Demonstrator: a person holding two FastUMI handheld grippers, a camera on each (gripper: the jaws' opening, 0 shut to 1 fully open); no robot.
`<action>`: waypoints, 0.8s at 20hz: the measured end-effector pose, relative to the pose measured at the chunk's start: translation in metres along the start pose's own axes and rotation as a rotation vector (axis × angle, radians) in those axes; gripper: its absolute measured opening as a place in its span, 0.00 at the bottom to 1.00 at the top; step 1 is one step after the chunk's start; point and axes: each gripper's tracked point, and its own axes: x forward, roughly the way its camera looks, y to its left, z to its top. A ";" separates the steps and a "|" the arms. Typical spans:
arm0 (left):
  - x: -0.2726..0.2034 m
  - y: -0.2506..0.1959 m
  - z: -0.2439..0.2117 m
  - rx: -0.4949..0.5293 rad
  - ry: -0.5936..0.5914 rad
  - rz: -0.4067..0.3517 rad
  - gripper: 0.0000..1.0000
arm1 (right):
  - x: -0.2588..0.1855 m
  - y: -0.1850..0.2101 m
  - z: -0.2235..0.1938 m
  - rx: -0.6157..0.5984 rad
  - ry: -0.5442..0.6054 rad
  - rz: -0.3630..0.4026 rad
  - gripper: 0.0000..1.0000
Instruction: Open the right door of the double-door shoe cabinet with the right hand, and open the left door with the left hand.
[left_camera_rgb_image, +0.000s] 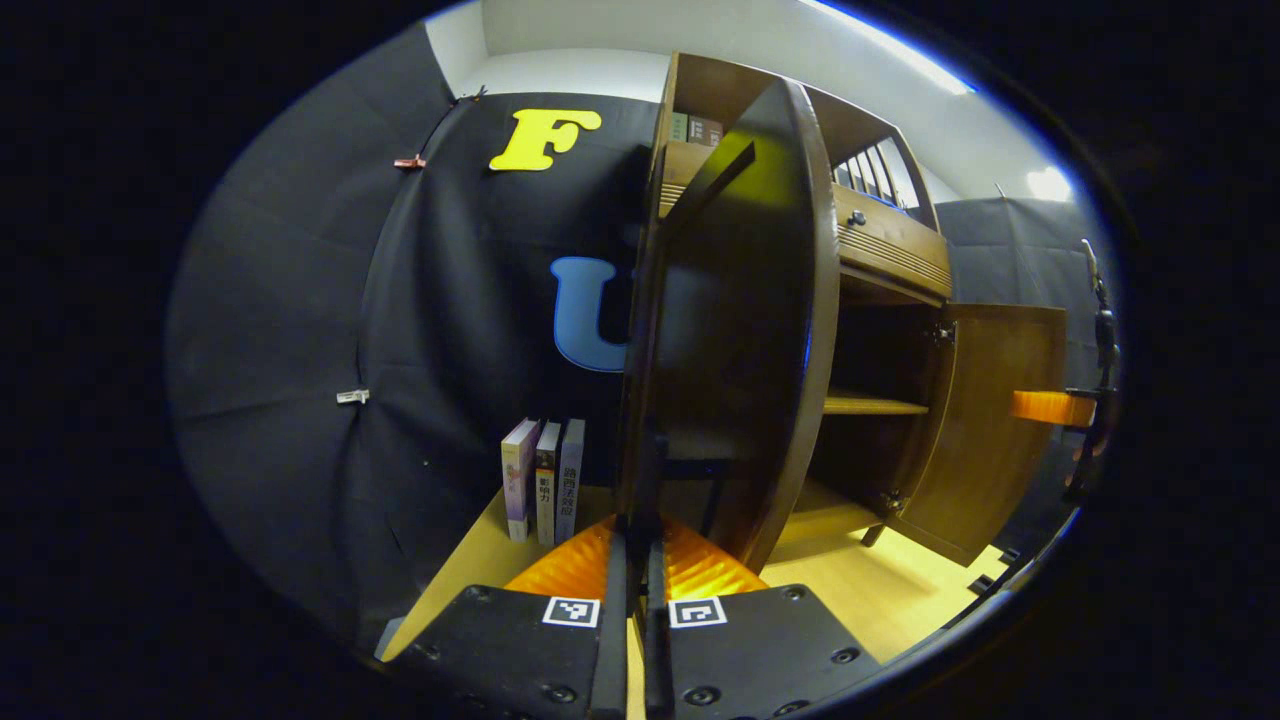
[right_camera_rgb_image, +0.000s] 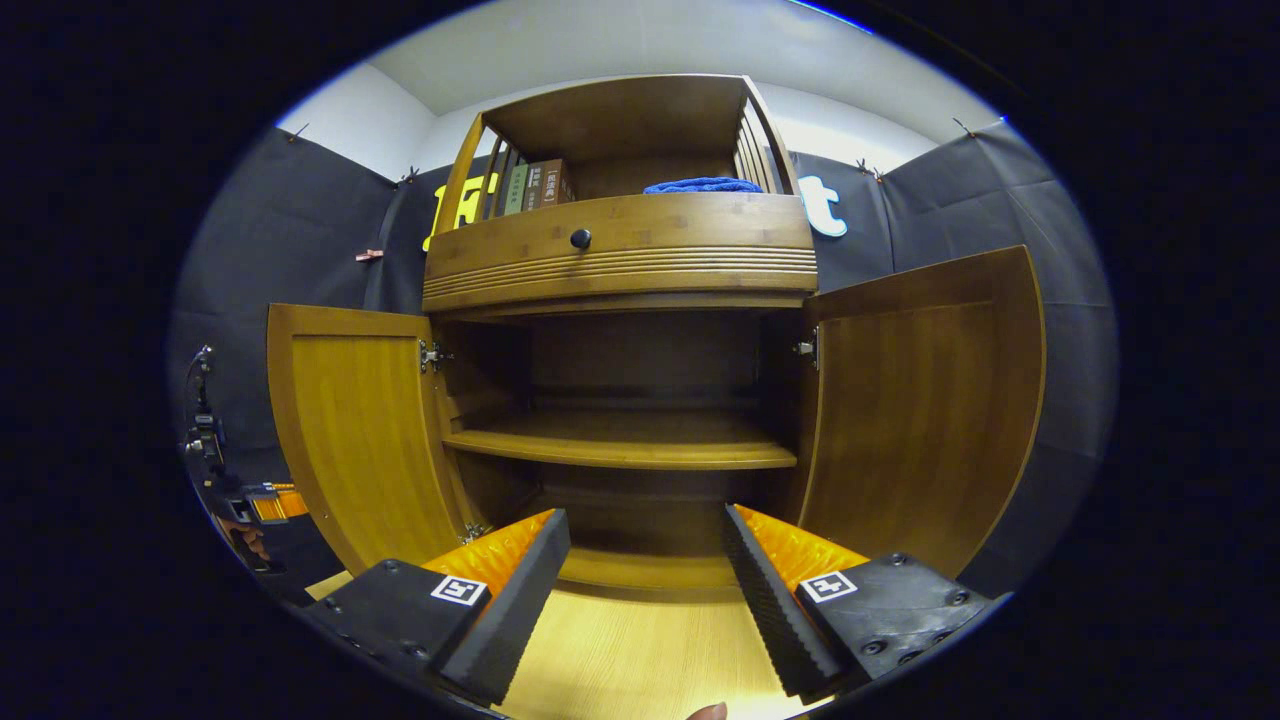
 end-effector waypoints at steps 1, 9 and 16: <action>0.000 0.000 0.001 0.005 0.002 0.001 0.11 | 0.001 0.000 0.001 0.001 -0.002 -0.002 0.98; -0.036 0.001 0.020 0.035 -0.031 0.053 0.14 | 0.000 -0.012 0.012 -0.018 -0.027 -0.040 0.98; -0.076 -0.002 0.017 0.033 -0.013 0.121 0.41 | 0.005 -0.015 0.020 -0.007 -0.049 -0.050 0.98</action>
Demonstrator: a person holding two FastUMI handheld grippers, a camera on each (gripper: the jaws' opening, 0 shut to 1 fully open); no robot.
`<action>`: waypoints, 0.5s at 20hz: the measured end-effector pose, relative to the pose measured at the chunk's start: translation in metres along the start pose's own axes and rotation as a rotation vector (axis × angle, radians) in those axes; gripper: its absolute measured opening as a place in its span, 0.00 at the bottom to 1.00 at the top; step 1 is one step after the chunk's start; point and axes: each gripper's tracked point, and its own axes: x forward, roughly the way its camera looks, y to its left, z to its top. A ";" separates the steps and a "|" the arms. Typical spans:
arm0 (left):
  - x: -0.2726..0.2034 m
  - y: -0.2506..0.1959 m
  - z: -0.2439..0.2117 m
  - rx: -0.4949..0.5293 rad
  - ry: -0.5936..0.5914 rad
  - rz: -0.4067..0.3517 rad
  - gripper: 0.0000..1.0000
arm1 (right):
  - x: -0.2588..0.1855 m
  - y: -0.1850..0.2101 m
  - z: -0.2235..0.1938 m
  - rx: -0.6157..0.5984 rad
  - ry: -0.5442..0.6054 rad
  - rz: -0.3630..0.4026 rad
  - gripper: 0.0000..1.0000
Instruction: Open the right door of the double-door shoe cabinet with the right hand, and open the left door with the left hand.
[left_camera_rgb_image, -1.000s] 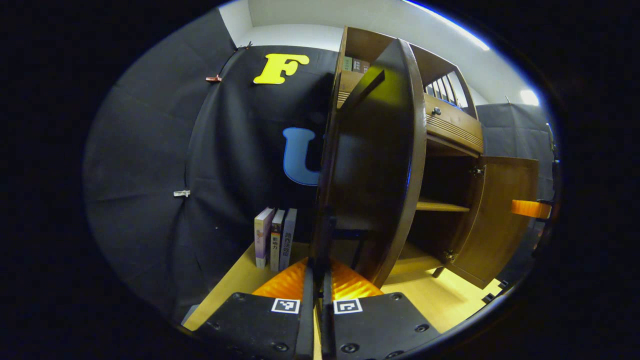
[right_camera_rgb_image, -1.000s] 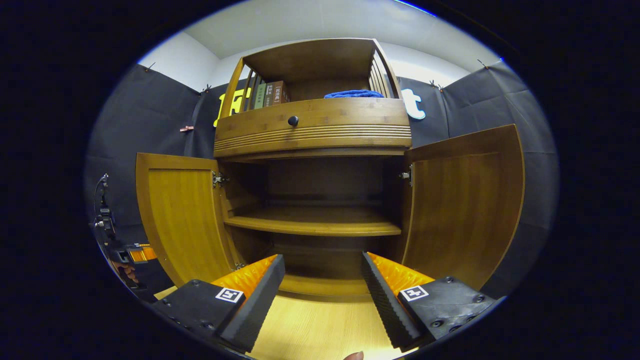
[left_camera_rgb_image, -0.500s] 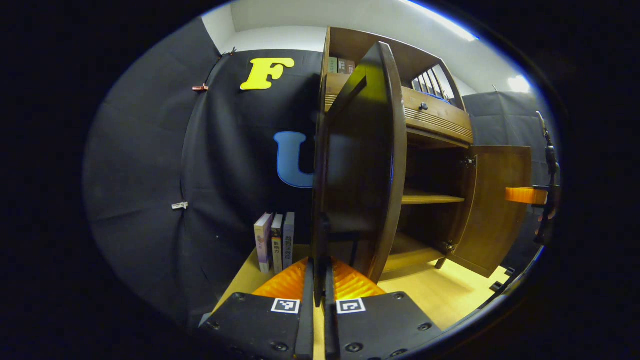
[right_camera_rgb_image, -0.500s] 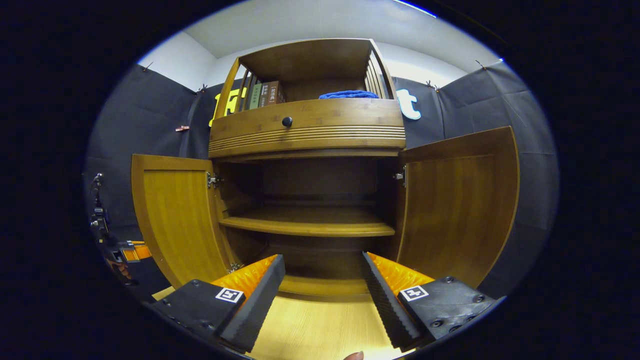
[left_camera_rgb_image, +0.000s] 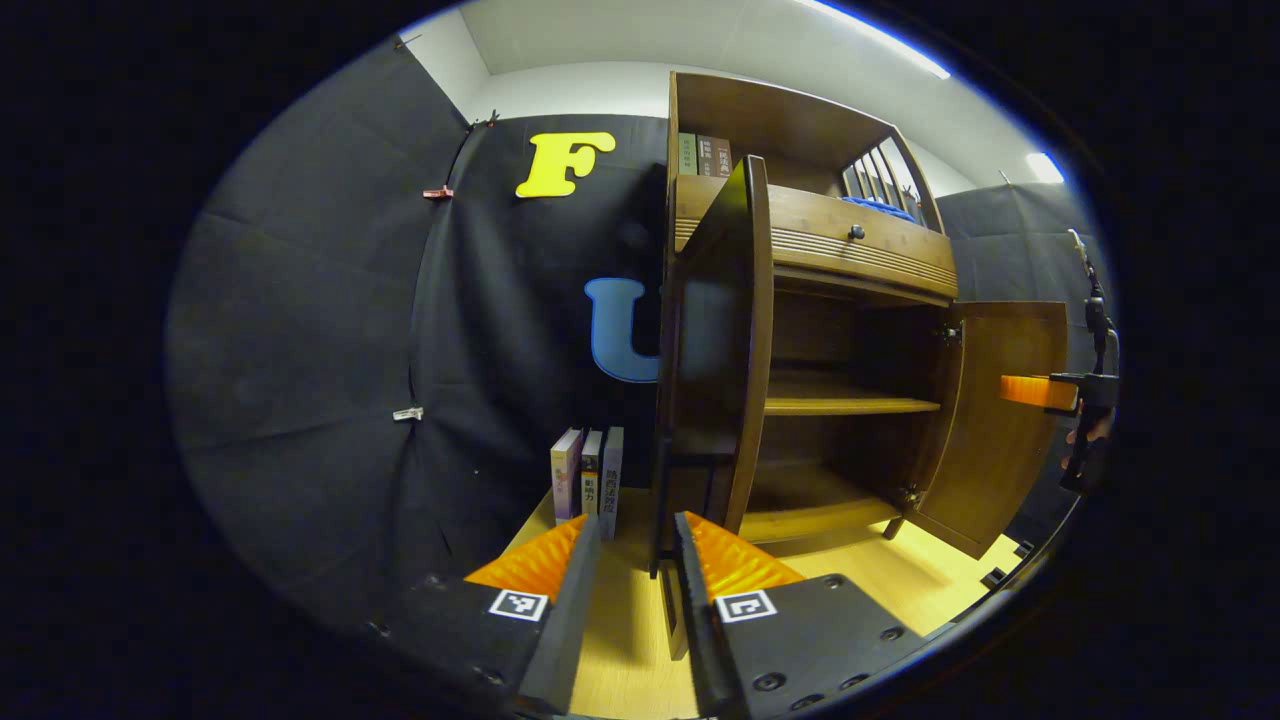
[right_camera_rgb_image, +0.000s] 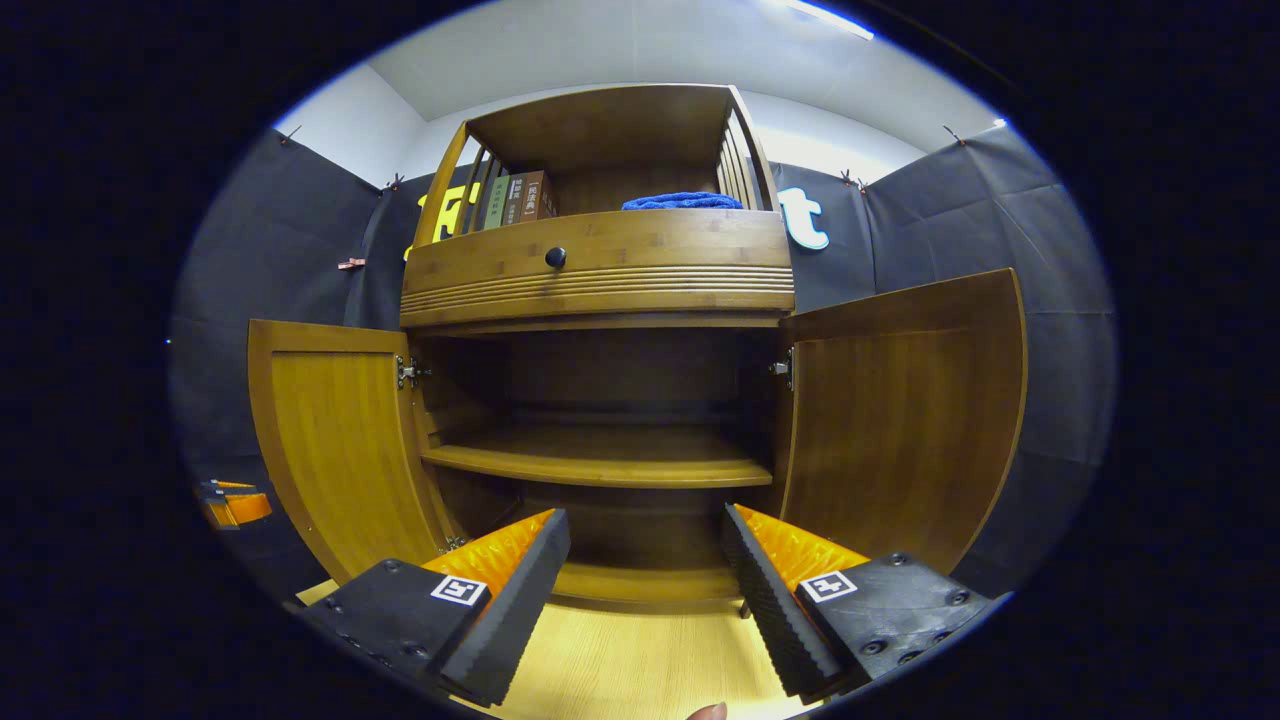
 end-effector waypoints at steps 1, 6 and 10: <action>-0.005 -0.003 0.001 -0.001 -0.004 -0.004 0.54 | 0.001 0.002 0.000 -0.002 0.001 0.004 0.98; -0.021 -0.029 0.008 -0.013 -0.023 -0.042 0.86 | 0.007 0.008 -0.005 -0.002 0.009 0.019 0.98; -0.020 -0.061 0.018 -0.008 -0.047 -0.061 0.95 | 0.007 0.013 -0.004 0.003 0.000 0.018 0.96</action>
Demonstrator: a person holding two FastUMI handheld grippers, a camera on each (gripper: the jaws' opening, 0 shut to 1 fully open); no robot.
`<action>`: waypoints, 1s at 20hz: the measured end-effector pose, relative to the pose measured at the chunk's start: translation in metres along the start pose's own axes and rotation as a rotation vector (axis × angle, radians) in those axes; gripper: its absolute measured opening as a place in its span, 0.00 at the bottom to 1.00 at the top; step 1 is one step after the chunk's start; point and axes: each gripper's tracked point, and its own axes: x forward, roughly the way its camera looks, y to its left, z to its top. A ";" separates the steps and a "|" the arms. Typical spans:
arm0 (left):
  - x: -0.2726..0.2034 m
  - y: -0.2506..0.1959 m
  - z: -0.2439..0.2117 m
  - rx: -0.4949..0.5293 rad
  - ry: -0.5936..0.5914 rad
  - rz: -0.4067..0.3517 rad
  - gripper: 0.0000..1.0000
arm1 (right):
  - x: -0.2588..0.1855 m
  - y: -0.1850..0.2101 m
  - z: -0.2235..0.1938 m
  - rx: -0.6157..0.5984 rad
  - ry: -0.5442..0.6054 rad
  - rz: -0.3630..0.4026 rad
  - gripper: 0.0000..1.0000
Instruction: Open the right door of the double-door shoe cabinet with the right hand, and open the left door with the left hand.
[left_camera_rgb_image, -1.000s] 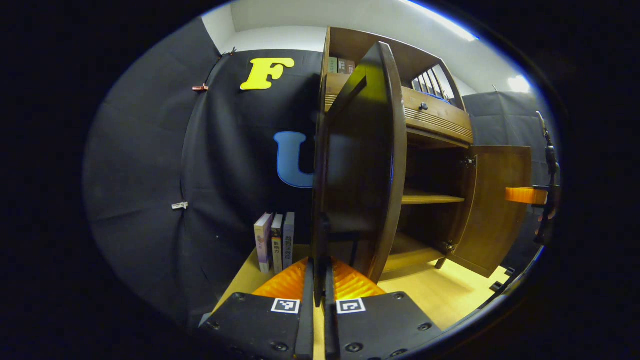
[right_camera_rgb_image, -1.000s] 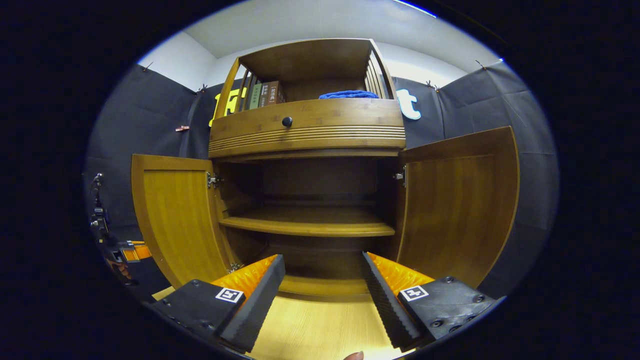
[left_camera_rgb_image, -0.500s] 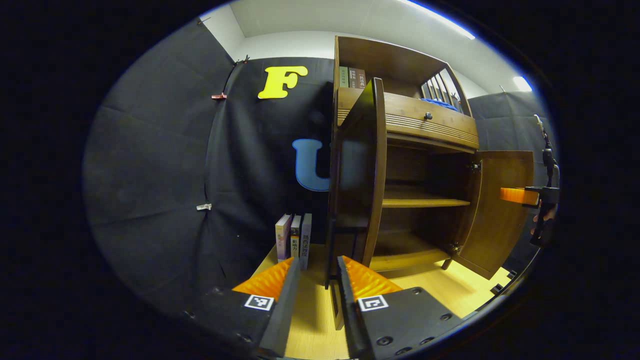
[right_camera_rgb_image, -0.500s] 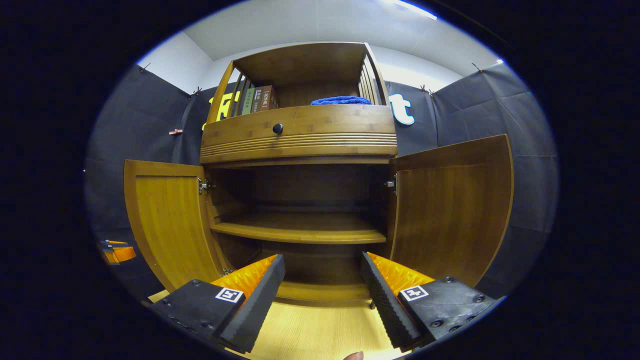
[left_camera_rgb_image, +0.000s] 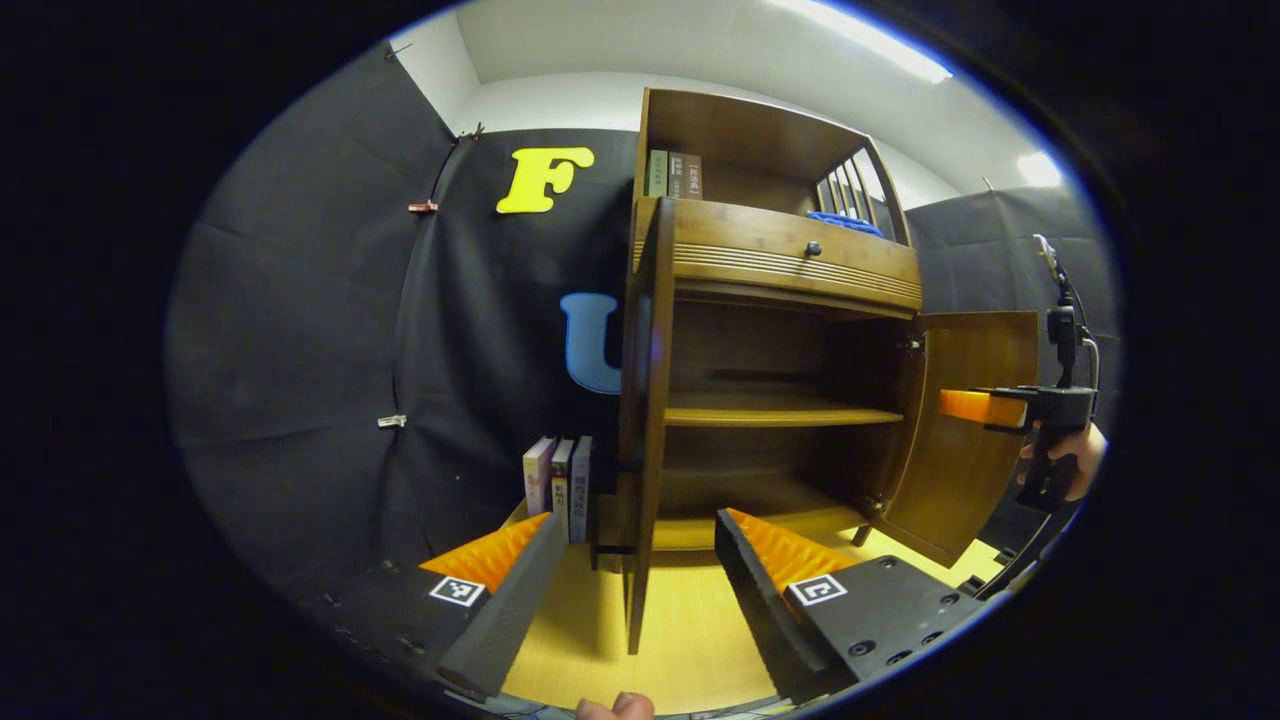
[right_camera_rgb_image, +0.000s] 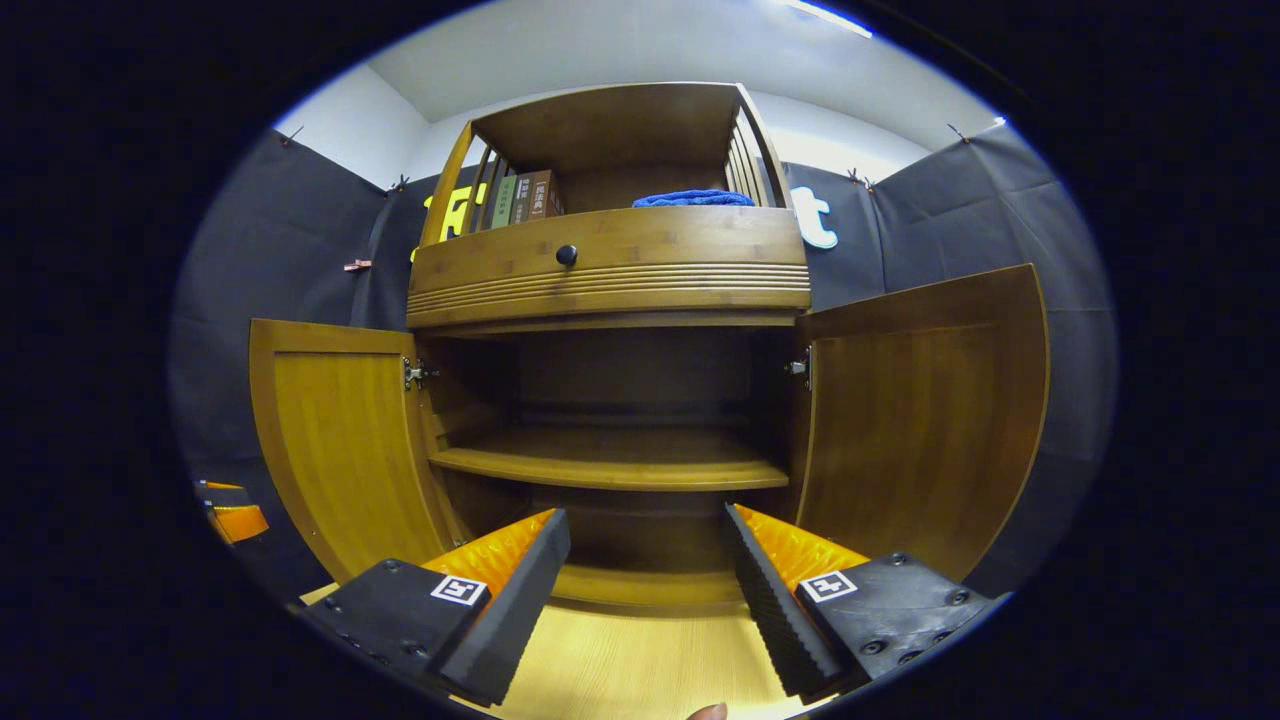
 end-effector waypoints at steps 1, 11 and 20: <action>0.003 -0.011 0.004 0.000 -0.010 -0.014 0.95 | 0.000 0.001 -0.001 0.000 0.001 0.002 0.98; 0.039 -0.073 0.020 -0.025 -0.031 -0.038 0.94 | -0.016 0.002 0.004 -0.004 -0.014 0.001 0.98; 0.054 -0.075 0.038 -0.020 -0.070 -0.015 0.94 | -0.021 -0.003 0.006 0.008 -0.031 -0.014 0.98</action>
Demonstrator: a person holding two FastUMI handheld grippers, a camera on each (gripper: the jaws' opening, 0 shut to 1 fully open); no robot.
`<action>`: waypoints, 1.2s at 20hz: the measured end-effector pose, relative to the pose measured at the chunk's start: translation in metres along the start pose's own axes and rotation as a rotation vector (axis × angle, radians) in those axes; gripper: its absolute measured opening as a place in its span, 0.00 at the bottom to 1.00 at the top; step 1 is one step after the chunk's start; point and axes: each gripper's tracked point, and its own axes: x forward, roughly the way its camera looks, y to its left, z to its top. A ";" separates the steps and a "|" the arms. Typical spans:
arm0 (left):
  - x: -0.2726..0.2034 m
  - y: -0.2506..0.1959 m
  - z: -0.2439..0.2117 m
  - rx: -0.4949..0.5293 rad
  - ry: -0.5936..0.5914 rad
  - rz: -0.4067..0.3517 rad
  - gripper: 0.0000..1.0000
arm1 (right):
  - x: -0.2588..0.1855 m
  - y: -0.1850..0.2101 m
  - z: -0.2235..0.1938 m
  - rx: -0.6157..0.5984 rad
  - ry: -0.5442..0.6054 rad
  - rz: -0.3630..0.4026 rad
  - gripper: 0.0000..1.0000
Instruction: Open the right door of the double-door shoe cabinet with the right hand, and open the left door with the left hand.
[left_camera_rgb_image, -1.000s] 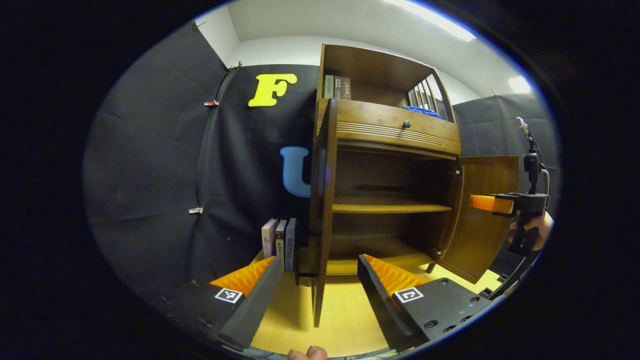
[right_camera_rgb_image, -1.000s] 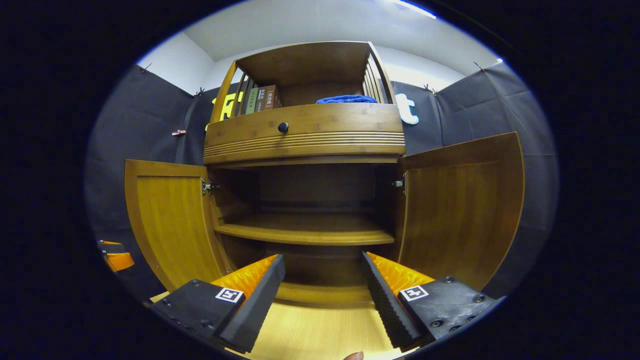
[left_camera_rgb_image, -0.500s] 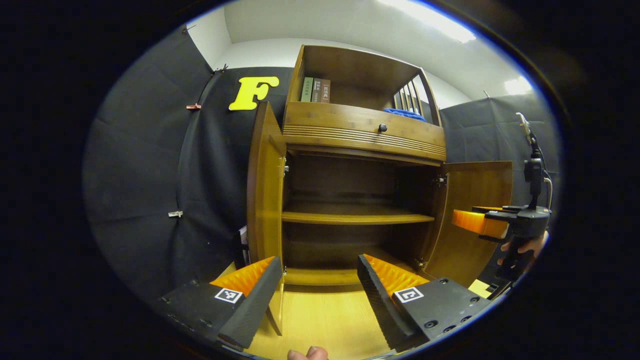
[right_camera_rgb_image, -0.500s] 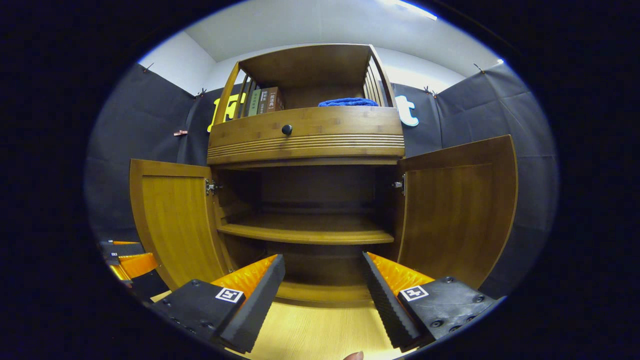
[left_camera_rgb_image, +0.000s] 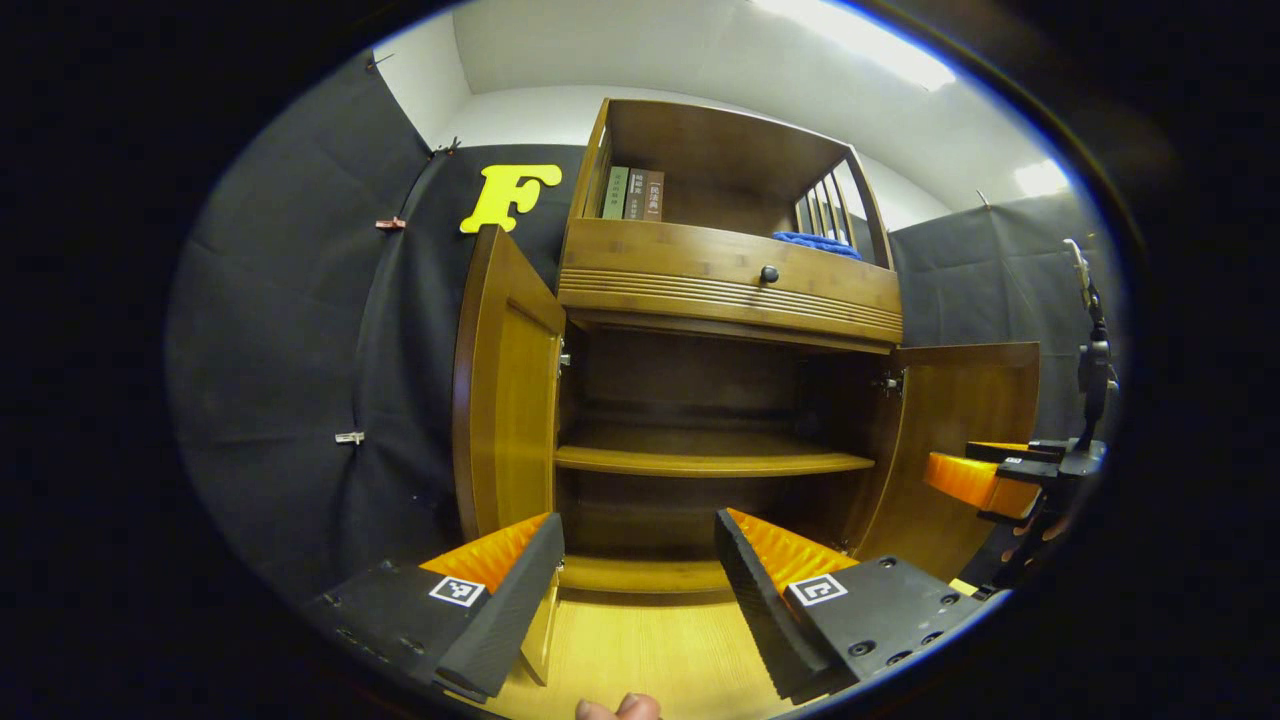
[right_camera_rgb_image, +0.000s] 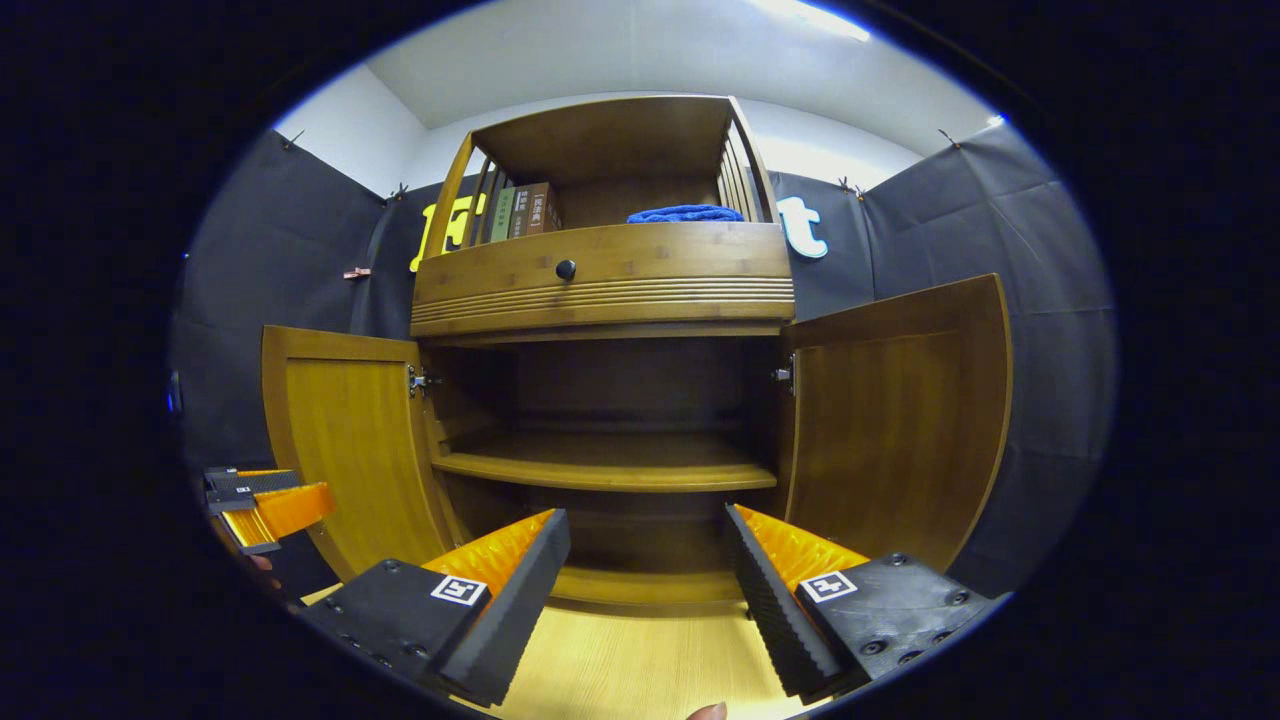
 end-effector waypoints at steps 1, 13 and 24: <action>0.000 0.000 0.001 0.003 -0.004 -0.002 0.94 | -0.002 0.000 0.000 -0.001 -0.001 0.003 0.98; 0.004 -0.006 0.004 0.032 -0.014 -0.017 0.94 | 0.000 0.008 0.002 -0.024 -0.014 0.019 0.98; 0.004 -0.006 0.001 0.030 -0.007 -0.021 0.94 | 0.002 0.013 0.003 -0.038 -0.018 0.035 0.96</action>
